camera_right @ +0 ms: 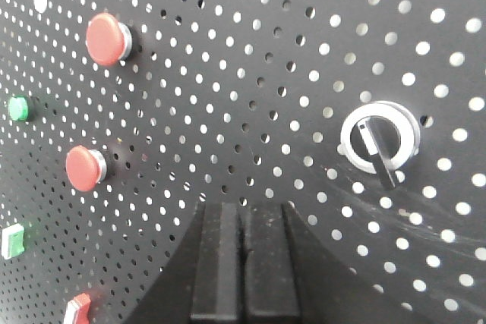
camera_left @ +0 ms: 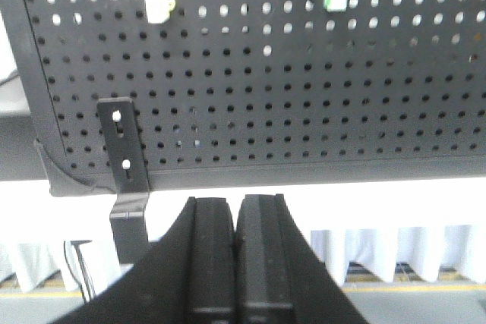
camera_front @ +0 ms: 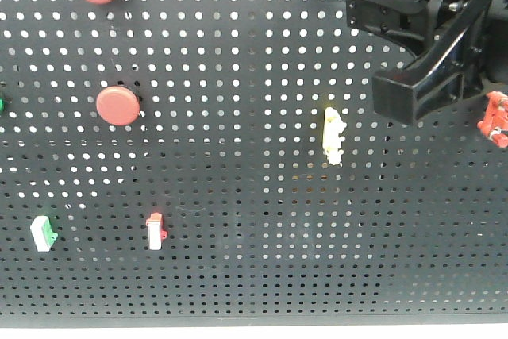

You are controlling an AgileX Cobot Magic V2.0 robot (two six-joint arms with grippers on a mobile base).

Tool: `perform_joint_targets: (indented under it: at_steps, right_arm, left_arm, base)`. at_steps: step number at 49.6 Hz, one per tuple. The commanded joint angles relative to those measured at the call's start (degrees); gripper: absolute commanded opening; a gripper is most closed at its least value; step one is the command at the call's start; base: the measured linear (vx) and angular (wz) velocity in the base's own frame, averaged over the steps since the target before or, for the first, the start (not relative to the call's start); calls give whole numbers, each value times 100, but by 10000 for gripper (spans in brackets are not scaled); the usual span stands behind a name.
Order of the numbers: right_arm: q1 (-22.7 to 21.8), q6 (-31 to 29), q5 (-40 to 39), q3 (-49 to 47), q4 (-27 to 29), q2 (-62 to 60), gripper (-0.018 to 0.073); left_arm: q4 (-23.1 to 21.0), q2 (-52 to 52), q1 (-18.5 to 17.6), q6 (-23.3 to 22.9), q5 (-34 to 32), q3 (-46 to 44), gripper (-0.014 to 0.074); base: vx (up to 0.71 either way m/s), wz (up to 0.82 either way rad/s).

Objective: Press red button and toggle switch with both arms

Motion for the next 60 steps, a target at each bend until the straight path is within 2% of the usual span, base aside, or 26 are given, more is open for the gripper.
perform_joint_targets:
  at_steps: [1,23,27,31,35,41,48,53,60]
  right_arm:
    - [-4,-47,-459,-175,-37,-88,0]
    - [-9,-87,-437,-175,-51,-107,0]
    - [-146,-226,-322,-161,16,-313,0]
    - [-499,-154,-438,223,298,-710,0]
    - [-1023,-34,-860,1132,490,-1398,0]
    - [-1892,309,-1373,2799,524,-2715,0]
    - [-2873,568,-1408,4472,479,-4230,0]
    - [-3351,561,-1393,5367,500,-4996,0]
    - [-3722,589,-1441,6498,523,-5802,0]
  left_arm:
    - [-61,-34,14,-41,-419,189,2]
    - [-61,-34,14,-41,-419,189,2]
    - [-61,-34,14,-41,-419,189,2]
    - [-61,-34,14,-41,-419,189,2]
    - [-61,-34,14,-41,-419,189,2]
    - [-61,-34,14,-41,-419,189,2]
    - [-61,-34,14,-41,-419,189,2]
    - [-61,-34,14,-41,-419,189,2]
    - [-61,-34,14,-41,-419,189,2]
  base:
    - [0,0]
    - [0,0]
    - [0,0]
    - [0,0]
    - [0,0]
    - [0,0]
    - [0,0]
    - [0,0]
    - [0,0]
